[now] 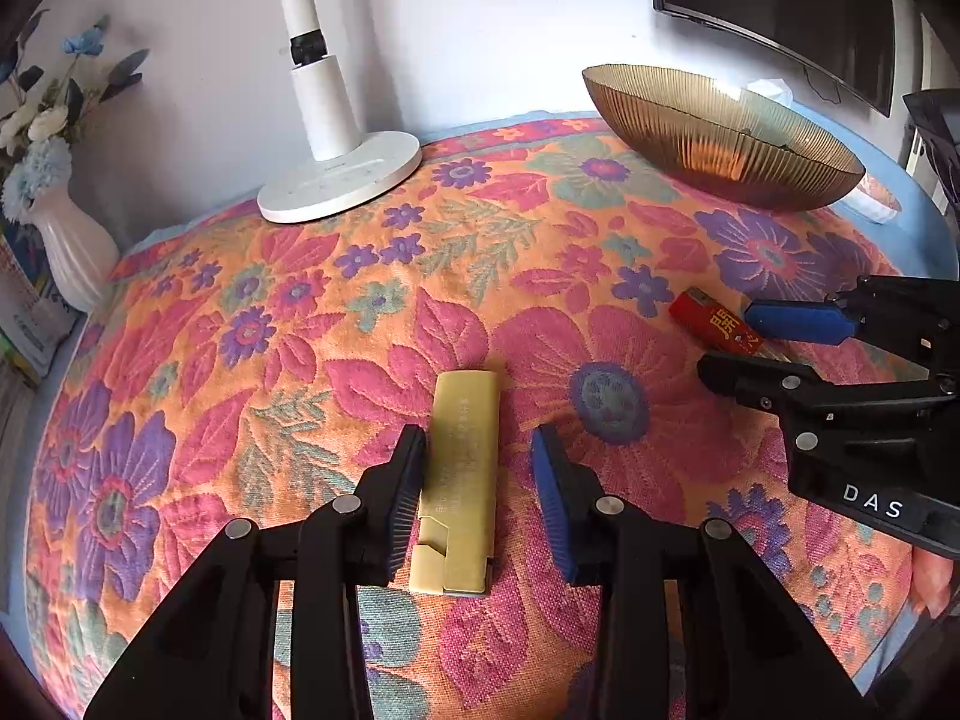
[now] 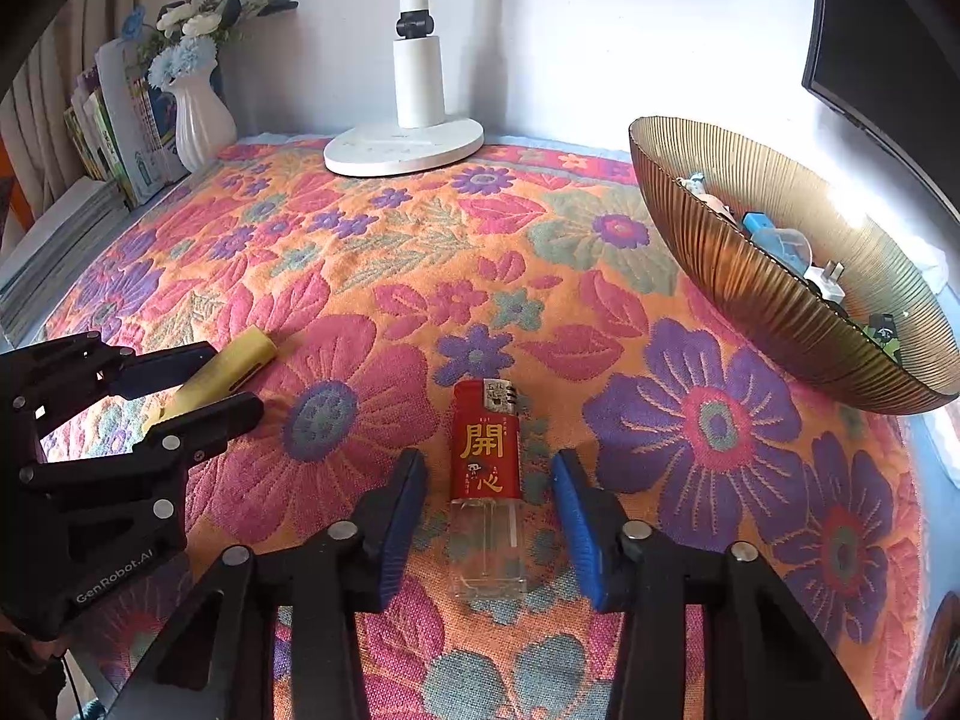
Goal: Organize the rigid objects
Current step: 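Carry the yellow and red lighters over the glass bowl and open both tools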
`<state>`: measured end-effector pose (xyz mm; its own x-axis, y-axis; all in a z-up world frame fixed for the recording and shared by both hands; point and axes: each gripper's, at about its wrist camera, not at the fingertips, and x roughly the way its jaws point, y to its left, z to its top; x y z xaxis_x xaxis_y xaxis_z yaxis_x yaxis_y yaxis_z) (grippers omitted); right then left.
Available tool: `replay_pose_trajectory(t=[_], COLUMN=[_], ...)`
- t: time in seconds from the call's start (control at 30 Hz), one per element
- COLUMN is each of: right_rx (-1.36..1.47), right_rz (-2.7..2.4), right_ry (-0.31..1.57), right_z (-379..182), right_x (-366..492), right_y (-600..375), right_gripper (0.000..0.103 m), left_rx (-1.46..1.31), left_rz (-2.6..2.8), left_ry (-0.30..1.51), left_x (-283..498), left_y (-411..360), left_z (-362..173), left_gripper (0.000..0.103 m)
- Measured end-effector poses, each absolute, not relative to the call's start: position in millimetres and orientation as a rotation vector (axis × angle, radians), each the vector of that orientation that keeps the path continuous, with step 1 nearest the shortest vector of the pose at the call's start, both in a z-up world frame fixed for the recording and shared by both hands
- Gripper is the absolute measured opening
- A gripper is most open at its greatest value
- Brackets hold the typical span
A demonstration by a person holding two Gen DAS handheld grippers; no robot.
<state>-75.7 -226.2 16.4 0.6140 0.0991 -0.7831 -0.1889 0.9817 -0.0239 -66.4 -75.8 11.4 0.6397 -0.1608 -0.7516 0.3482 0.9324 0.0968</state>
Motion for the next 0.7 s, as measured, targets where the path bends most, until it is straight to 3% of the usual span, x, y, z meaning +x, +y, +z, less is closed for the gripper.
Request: replay_pose_trajectory(t=[0.07, 0.1, 0.37, 0.7], right_rx=[-0.127, -0.139, -0.079, 0.04], right_rz=[0.165, 0.164, 0.184, 0.037], right_ry=[0.887, 0.884, 0.879, 0.659], right_z=[17, 17, 26, 118], right_x=[-78, -80, -94, -109], right_y=[-222, -220, -226, -310], right_gripper=[0.024, 0.022, 0.022, 0.022], left_rx=[0.268, 0.284, 0.306, 0.062], left_rz=[-0.286, -0.273, -0.256, -0.507], left_ry=[0.815, 0.808, 0.722, 0.563], left_x=[-70, -71, -84, -80], left_y=[-79, -82, -88, -88], left_z=[12, 12, 27, 100], left_gripper=[0.022, 0.021, 0.02, 0.02])
